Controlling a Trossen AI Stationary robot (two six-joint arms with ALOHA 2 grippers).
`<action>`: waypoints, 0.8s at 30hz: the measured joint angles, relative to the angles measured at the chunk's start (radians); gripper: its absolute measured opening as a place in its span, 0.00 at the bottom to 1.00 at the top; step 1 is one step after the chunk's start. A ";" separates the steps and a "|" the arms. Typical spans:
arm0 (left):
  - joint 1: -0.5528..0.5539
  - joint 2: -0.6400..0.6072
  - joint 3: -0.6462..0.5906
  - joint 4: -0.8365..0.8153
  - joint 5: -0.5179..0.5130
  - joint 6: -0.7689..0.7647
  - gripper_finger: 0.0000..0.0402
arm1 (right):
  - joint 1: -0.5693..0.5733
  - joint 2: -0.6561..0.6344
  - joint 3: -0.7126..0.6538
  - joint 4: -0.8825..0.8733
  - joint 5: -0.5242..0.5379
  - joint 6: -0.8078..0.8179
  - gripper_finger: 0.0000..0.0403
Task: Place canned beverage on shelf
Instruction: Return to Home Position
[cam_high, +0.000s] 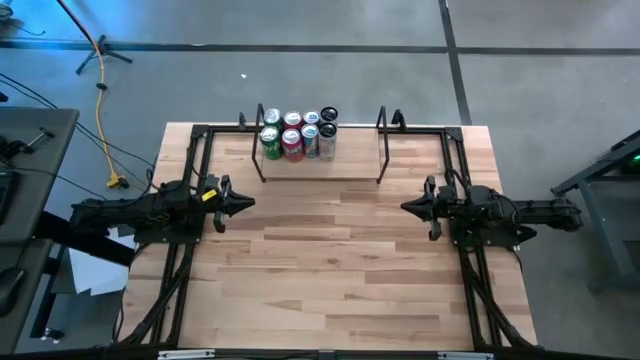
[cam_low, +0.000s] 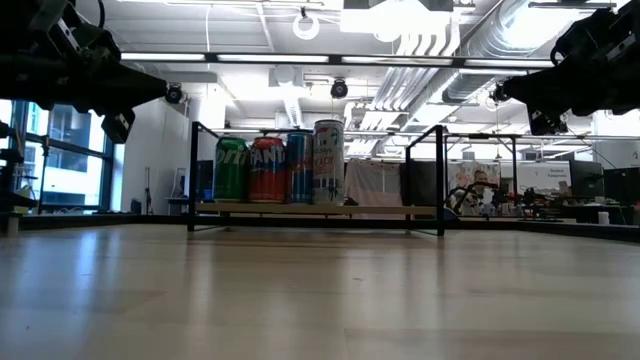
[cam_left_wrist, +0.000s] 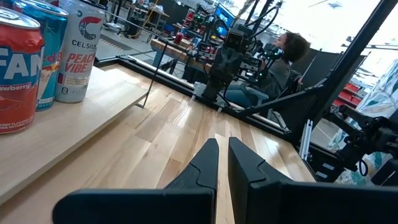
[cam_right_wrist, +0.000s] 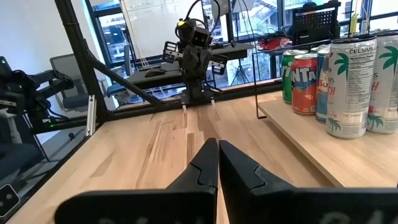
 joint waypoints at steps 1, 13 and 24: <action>0.000 0.000 0.000 0.000 0.000 0.000 0.00 | 0.000 0.000 0.000 0.000 0.000 0.000 0.00; 0.000 0.000 0.000 0.000 0.000 0.000 0.00 | 0.000 0.000 0.000 0.000 -0.001 0.000 0.00; -0.025 -0.034 0.002 0.001 0.000 0.336 0.00 | 0.000 0.000 0.000 0.001 -0.001 0.000 0.00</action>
